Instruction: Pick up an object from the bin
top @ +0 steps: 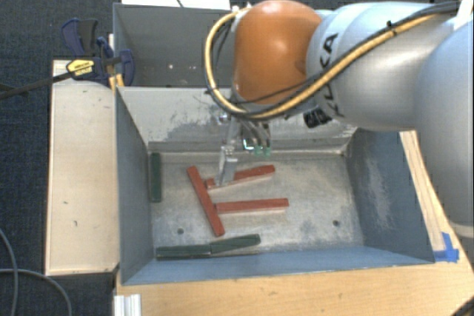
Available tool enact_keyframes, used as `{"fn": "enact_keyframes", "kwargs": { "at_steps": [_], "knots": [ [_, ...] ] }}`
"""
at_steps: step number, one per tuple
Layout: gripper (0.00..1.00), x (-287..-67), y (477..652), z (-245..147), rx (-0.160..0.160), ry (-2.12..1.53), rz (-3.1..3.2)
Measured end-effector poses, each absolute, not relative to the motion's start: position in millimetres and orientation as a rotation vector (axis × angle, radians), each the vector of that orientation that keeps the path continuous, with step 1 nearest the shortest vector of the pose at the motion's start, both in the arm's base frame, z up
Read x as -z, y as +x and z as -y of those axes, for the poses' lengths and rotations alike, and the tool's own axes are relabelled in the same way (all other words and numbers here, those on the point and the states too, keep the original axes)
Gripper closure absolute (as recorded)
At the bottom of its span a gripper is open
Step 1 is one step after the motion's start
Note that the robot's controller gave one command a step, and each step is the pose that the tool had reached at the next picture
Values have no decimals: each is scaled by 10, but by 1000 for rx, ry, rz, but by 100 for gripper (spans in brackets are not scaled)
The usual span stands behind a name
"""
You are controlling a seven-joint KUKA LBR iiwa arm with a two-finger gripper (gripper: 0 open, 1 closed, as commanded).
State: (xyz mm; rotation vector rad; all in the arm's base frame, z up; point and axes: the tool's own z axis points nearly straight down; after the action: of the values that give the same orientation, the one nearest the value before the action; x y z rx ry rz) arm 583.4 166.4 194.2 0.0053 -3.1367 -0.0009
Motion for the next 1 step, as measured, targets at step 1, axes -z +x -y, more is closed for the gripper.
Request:
{"fn": "enact_keyframes", "kwargs": {
  "at_steps": [1],
  "knots": [
    [0, -1461, 5819, -2242, 2, 219, 3132]
  ]
}}
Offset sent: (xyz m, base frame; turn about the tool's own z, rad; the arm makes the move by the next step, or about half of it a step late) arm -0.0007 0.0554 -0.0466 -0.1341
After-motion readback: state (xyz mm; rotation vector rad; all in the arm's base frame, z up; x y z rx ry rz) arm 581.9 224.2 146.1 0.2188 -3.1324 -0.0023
